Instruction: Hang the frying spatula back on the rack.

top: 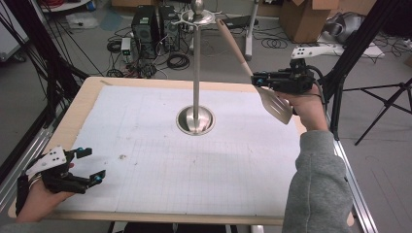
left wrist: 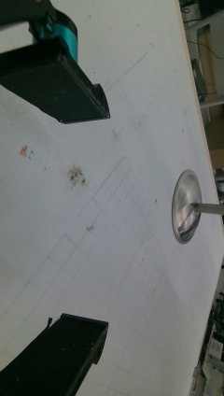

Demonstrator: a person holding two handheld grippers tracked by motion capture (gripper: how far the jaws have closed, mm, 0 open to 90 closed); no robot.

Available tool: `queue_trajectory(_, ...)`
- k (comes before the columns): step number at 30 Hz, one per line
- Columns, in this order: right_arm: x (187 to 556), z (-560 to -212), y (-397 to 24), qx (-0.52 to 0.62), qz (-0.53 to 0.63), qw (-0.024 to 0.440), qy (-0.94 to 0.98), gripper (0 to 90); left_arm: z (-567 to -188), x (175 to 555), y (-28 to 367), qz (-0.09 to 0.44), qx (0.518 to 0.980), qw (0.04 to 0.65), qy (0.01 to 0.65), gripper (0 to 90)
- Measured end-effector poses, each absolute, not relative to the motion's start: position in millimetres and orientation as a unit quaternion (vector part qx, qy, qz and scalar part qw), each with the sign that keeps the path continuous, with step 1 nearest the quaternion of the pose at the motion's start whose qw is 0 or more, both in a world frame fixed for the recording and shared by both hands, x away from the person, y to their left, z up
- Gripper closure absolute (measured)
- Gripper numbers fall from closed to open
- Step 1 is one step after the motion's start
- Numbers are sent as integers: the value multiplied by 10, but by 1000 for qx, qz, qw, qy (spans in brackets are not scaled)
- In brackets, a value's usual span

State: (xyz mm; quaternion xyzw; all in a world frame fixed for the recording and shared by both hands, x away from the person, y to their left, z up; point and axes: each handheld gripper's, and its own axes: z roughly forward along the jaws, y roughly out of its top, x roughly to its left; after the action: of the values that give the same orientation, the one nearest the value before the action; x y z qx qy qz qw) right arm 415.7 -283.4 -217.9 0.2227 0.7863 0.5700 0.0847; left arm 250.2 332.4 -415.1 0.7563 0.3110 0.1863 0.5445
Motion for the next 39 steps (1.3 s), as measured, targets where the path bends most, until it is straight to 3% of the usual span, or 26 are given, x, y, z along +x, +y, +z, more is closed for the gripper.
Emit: queue_trajectory(39, 4327, -2340, -2472, 228, 542, 87, 804, 778, -4149, 2460, 3366, 194, 752, 544, 317, 20)
